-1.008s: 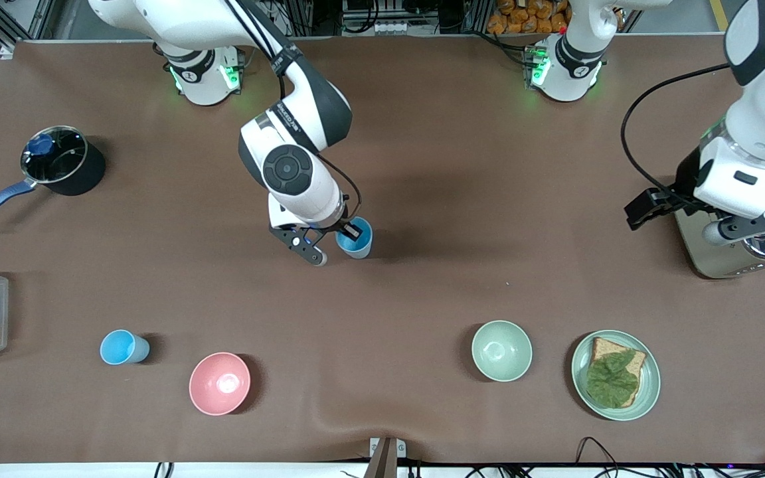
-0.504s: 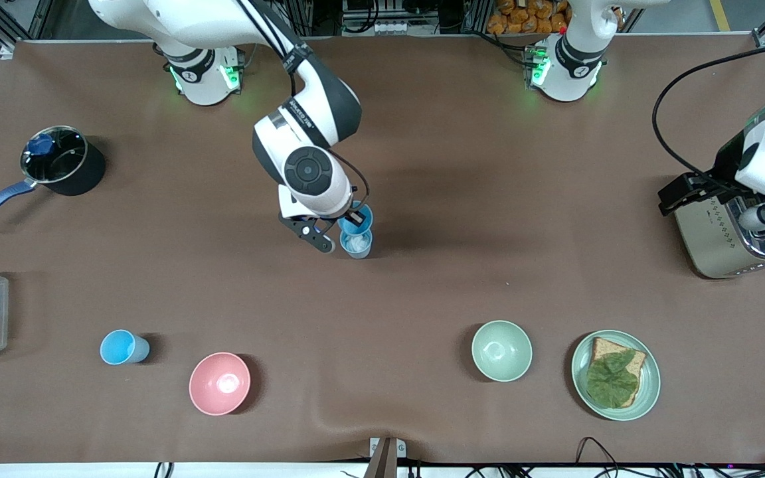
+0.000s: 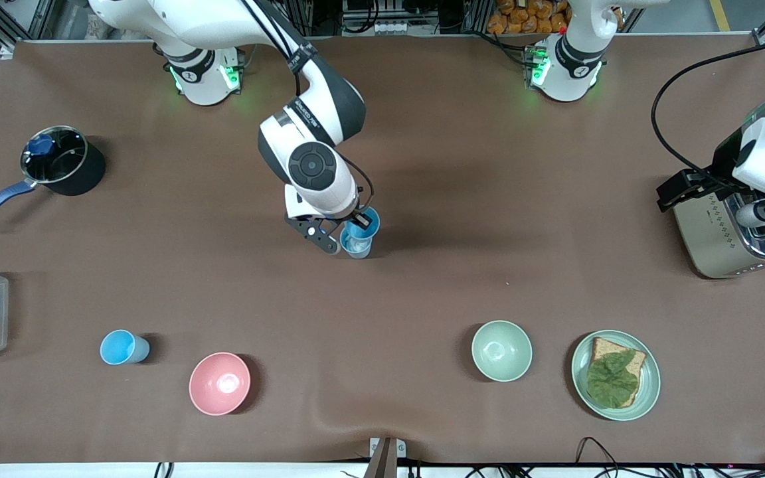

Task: Stack blue cups with both arms
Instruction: 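Lower the held blue cup into the placed cup with the right gripper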

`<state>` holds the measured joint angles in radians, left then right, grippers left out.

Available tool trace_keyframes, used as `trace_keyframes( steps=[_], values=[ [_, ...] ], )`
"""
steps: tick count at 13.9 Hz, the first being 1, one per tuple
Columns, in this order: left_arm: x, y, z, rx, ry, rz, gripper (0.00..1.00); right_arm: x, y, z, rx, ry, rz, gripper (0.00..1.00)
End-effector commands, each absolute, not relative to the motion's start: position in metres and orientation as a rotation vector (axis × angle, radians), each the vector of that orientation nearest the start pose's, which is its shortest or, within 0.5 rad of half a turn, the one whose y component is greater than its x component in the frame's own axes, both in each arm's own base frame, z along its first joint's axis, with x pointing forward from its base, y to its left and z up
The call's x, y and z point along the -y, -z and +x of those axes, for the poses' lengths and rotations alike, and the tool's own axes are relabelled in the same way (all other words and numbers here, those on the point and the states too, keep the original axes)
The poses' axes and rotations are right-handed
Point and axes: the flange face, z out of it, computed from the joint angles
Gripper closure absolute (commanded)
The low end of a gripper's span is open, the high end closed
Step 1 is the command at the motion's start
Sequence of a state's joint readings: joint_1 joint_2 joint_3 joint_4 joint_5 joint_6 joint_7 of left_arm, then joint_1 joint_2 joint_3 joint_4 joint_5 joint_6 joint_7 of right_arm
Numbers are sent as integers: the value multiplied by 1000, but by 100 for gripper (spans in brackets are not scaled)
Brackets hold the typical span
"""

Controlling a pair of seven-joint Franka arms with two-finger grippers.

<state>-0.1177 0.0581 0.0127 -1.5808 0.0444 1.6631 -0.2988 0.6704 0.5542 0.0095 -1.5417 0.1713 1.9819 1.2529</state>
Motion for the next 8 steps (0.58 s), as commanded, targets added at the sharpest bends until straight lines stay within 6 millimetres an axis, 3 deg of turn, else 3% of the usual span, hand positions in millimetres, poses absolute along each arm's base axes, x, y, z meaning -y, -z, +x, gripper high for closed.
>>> trace_keyframes(
  steps=[1, 2, 3, 5, 7, 8],
  values=[
    [56, -597, 570, 262, 35, -3080, 0, -440, -318, 527, -1029, -301, -2960, 100],
    [56, -598, 569, 262, 30, -3080, 0, -441, -318, 526, -1027, -303, -2962, 100],
    [56, -597, 570, 262, 28, -3079, 0, -440, -317, 527, -1028, -308, -2965, 91],
    [52, -596, 570, 269, 20, -3078, 0, -434, -323, 531, -1035, -301, -2959, 0],
    [51, -598, 569, 263, 24, -3082, 0, -422, -342, 539, -1020, -288, -2954, 0],
    [48, -599, 567, 270, 20, -3084, 0, -405, -358, 548, -989, -280, -2960, 0]
  ],
)
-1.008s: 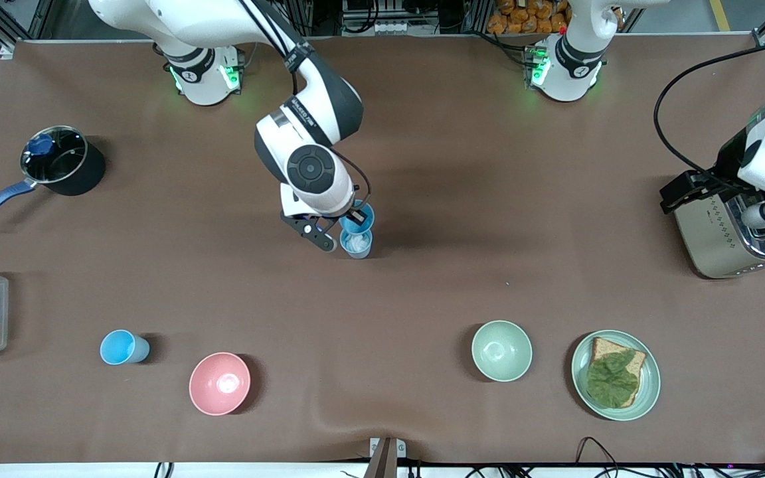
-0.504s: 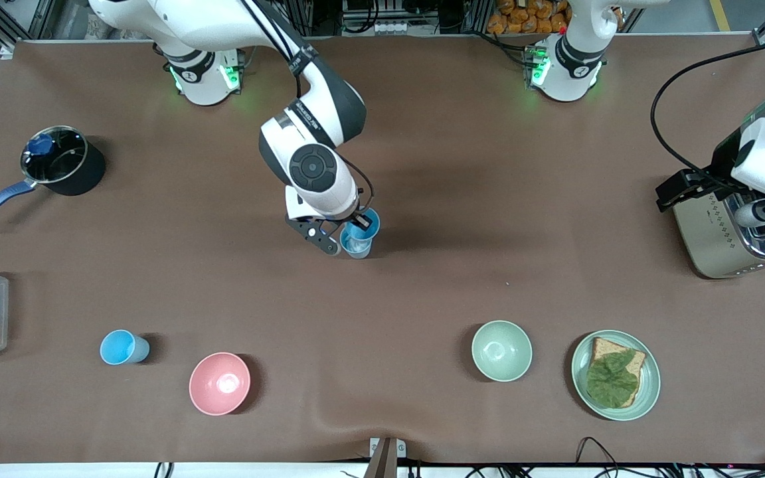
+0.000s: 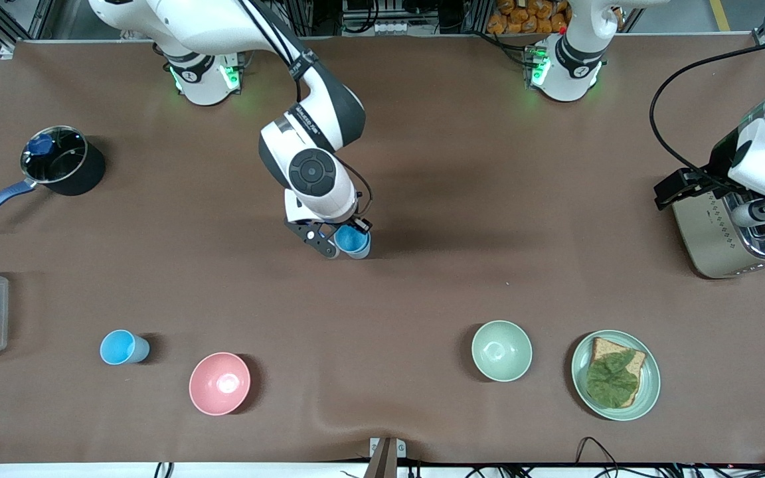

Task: Stack blue cups with both arms
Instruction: 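Open the right gripper and draw it back from the stacked cups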

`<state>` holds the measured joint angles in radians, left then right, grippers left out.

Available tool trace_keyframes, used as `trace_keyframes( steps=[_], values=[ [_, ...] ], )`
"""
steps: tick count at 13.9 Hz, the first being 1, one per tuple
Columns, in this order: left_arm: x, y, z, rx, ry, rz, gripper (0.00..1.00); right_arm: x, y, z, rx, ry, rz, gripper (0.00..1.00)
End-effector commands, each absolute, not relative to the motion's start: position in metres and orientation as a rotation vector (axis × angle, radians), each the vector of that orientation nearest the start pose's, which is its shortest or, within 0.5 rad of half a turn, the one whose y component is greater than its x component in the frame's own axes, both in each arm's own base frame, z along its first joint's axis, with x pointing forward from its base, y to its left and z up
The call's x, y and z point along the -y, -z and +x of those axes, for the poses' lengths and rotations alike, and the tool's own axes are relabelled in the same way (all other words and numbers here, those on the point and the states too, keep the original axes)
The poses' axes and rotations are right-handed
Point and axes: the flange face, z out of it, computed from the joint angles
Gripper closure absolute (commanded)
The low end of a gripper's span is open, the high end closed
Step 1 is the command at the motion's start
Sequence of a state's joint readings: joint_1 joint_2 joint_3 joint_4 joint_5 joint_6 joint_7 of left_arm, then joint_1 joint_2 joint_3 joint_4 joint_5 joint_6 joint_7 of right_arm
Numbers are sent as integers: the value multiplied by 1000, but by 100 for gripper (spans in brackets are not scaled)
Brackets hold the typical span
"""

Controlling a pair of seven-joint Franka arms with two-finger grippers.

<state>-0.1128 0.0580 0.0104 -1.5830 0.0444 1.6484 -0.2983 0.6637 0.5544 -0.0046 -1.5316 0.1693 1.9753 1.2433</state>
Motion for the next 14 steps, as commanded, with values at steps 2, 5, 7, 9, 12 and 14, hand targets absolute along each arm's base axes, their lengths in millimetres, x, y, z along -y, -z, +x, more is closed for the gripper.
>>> trace_keyframes(
  steps=[2, 5, 7, 9, 12, 14],
  values=[
    [47, -601, 566, 273, 13, -3083, 0, -345, -393, 576, -873, -284, -2972, 0],
    [47, -599, 566, 193, -3, -3087, 0, -242, -403, 614, -601, -316, -3018, 0],
    [49, -599, 562, 156, -48, -3085, 0, -181, -406, 625, -415, -331, -3084, 0],
    [50, -601, 560, 152, -46, -3088, 0, -120, -428, 622, -165, -391, -3156, 0],
    [50, -601, 561, 155, -44, -3088, 0, -63, -486, 598, -10, -364, -3145, 0],
    [51, -601, 561, 152, -44, -3088, 0, -58, -516, 580, 46, -299, -3131, 0]
  ],
)
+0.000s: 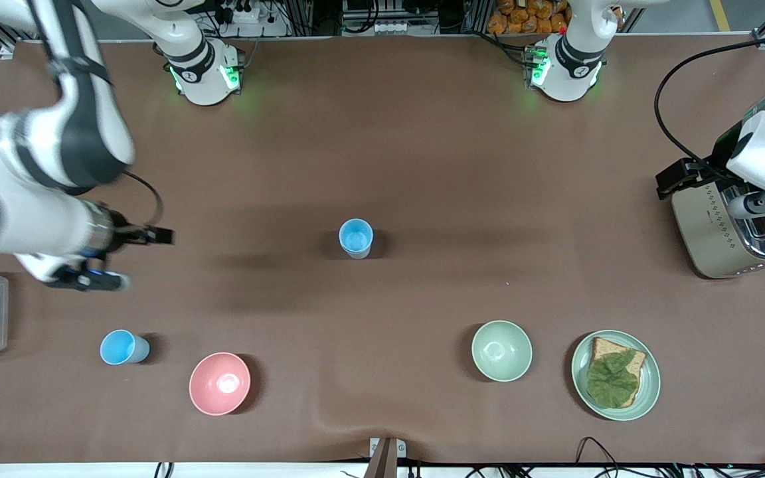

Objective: Stack blue cups with both arms

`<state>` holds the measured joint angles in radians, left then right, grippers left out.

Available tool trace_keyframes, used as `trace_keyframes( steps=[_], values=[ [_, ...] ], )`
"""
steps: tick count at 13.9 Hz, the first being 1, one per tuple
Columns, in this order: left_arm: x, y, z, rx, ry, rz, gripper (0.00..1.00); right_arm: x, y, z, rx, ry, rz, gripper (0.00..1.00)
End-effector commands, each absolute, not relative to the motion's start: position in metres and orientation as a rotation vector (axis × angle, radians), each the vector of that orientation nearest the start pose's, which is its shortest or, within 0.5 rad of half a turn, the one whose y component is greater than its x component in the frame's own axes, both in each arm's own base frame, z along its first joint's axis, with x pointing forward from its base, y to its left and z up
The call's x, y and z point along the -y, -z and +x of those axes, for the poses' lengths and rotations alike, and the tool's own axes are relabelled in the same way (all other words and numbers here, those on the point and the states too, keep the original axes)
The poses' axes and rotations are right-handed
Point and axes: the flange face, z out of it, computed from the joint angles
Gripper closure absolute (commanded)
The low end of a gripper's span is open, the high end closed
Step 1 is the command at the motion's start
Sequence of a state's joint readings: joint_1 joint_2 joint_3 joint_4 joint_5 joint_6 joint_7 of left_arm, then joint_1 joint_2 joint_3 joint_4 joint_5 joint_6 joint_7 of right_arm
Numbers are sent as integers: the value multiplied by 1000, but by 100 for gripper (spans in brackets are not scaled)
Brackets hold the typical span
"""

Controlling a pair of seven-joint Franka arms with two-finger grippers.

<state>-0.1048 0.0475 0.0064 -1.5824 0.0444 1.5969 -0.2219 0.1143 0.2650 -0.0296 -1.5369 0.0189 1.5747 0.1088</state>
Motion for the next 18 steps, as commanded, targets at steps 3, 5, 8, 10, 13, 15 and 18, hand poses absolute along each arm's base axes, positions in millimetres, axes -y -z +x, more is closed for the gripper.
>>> trace_keyframes(
  steps=[3, 5, 8, 10, 13, 15, 18],
  values=[
    [52, -605, 562, 150, -25, -3092, 0, -42, -560, 554, 209, -253, -3098, 0],
    [53, -605, 562, 150, -25, -3092, 0, -10, -590, 538, 301, -200, -3057, 0],
    [52, -605, 562, 147, -25, -3089, 0, 7, -613, 526, 280, -144, -3063, 0],
    [51, -605, 562, 145, -22, -3089, 0, 6, -615, 526, 232, -133, -3068, 0],
    [49, -619, 566, 109, 19, -3095, 0, 4, -630, 528, 18, -81, -3088, 0],
    [49, -619, 565, 109, 16, -3095, 0, 5, -637, 531, 8, -34, -3089, 0],
    [50, -619, 565, 106, 16, -3095, 0, 2, -643, 539, 15, -3, -3088, 0]
  ],
)
